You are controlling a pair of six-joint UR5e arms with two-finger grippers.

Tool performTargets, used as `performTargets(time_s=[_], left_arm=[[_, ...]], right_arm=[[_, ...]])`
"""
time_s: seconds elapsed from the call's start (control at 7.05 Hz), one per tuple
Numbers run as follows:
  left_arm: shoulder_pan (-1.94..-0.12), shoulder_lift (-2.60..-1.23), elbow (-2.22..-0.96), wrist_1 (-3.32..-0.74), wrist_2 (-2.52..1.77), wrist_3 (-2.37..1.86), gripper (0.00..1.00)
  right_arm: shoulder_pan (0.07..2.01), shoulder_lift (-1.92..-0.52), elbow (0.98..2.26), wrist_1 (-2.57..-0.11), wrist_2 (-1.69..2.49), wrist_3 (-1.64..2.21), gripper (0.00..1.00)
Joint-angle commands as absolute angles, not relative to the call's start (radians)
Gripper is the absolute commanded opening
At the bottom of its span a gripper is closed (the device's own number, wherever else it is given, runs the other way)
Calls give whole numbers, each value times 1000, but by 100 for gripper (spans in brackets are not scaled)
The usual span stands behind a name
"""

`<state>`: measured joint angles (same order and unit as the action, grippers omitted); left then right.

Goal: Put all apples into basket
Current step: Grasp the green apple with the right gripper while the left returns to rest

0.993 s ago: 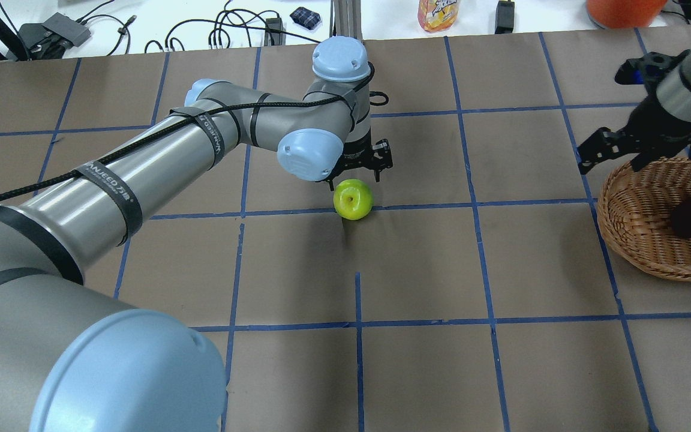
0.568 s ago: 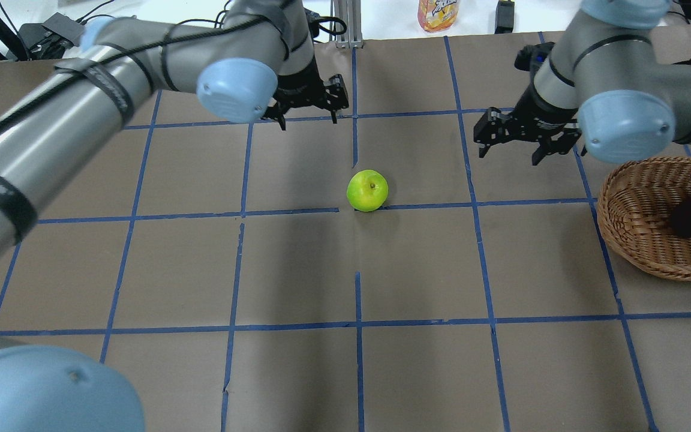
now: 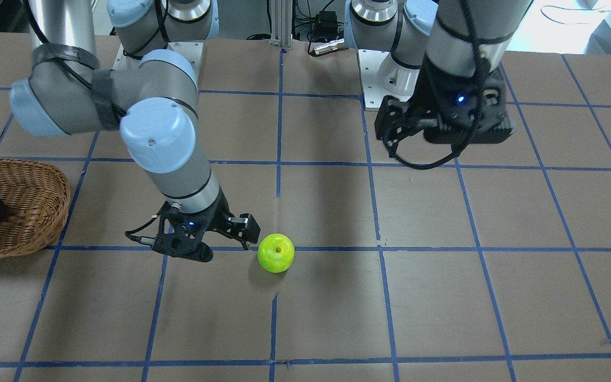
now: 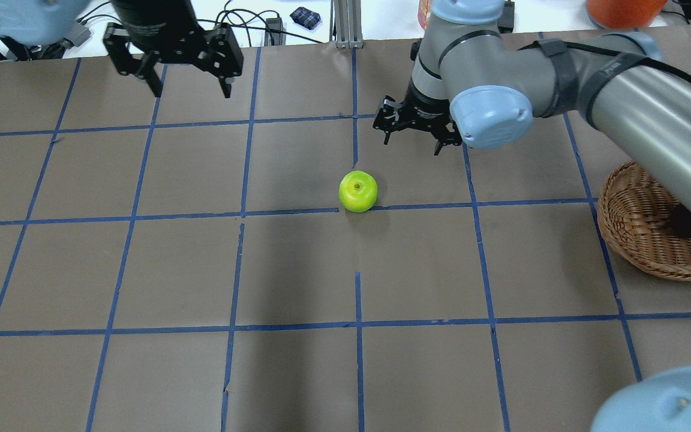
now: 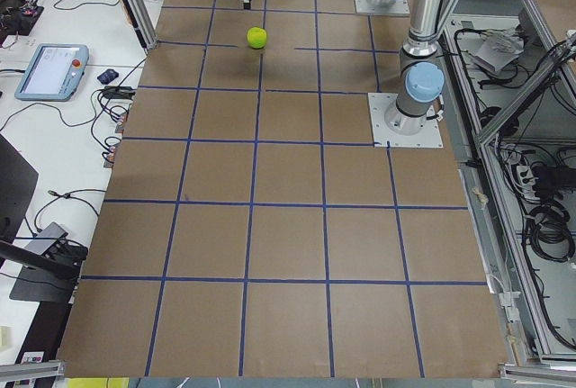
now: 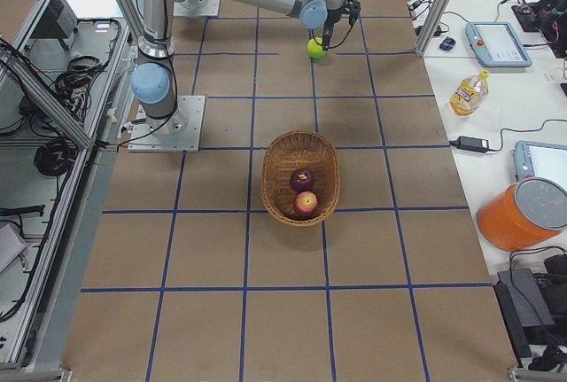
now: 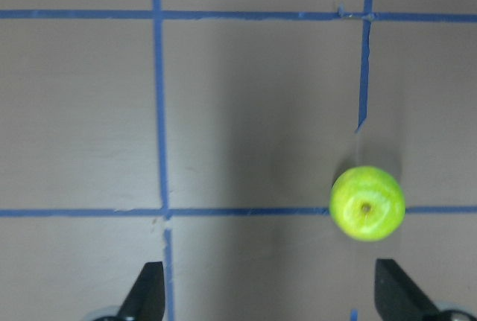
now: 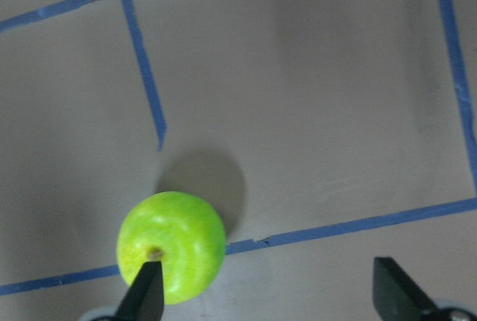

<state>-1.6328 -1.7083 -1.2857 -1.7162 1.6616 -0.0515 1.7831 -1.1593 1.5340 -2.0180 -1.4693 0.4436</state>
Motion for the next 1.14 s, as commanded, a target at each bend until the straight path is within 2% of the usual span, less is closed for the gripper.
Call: performTargets(time_s=[0.0, 0.28, 0.43, 0.85, 0.99], left_arm=[[-1481, -1613, -1319, -1839, 1642, 51, 100], [-1515, -1589, -1356, -1832, 1638, -155, 100], [-1584, -1588, -1355, -1832, 1640, -152, 100], [-1550, -1605, -1373, -1735, 1637, -37, 100], [-1546, -1605, -1371, -1735, 1637, -37, 100]], right_arm=[[1897, -1045, 1457, -2029, -1562, 499, 100], [1916, -1002, 1460, -2049, -1583, 485, 100], [1917, -973, 1459, -2084, -1579, 482, 100], [1945, -931, 1470, -2094, -1563, 459, 99], [1945, -927, 1476, -2094, -1566, 428, 81]])
